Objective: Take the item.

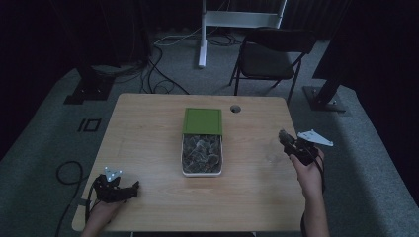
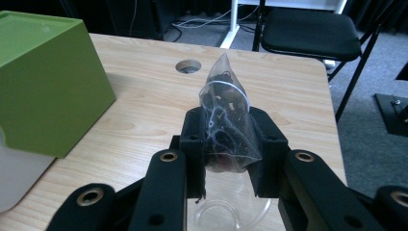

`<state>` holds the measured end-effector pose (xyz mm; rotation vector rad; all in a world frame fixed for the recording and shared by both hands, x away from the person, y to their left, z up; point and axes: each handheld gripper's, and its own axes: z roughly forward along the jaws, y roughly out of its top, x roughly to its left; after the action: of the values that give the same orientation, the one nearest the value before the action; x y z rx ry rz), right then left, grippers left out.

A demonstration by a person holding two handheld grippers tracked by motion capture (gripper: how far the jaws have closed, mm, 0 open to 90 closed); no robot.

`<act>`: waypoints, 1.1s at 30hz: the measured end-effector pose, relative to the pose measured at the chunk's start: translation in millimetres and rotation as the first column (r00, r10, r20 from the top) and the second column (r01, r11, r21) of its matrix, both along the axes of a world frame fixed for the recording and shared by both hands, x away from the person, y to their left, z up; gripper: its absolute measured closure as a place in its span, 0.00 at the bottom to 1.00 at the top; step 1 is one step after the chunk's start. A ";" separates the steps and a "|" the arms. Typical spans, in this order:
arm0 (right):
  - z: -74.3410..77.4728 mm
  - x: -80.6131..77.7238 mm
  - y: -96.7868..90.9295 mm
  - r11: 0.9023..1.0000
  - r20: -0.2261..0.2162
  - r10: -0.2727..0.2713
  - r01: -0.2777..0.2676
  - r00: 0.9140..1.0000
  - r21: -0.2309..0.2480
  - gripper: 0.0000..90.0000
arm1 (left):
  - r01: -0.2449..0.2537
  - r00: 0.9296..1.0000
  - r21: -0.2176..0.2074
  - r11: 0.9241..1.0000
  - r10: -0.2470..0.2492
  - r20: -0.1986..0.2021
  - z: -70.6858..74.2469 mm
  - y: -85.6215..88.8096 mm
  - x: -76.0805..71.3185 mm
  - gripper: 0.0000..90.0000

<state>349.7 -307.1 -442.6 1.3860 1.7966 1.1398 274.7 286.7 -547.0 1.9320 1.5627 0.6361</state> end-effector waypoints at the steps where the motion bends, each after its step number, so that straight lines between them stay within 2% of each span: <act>1: -0.2 0.7 0.0 1.000 -0.002 0.000 0.000 1.000 0.004 0.79 | 0.000 1.000 0.000 1.000 0.000 0.000 0.0 0.0 0.0 0.02; 17: -6.6 0.1 0.4 1.000 -0.022 0.002 -0.002 1.000 0.017 0.78 | 0.000 1.000 0.000 1.000 0.000 0.000 0.0 0.0 0.0 0.02; 20: -10.0 -0.4 0.2 0.999 -0.037 0.015 -0.014 0.999 0.031 0.70 | 0.000 1.000 0.000 1.000 0.000 0.001 0.0 0.0 0.0 0.02; 24: -10.2 -0.8 -0.5 0.999 -0.039 0.013 -0.012 0.999 0.035 0.68 | 0.000 1.000 0.000 1.000 0.000 0.000 0.0 0.0 0.0 0.02; 27: -4.1 -2.7 -0.2 0.999 -0.022 0.018 -0.017 1.000 0.037 0.61 | 0.000 1.000 0.000 1.000 0.000 0.000 0.0 0.0 0.0 0.02; 33: 7.2 -5.1 3.4 0.999 0.004 0.037 -0.037 0.999 0.024 0.58 | 0.000 1.000 0.000 1.000 0.000 0.001 0.0 0.0 0.0 0.02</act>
<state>344.6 -303.7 -435.5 1.3688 1.8182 1.1866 274.7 286.7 -547.0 1.9315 1.5626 0.6366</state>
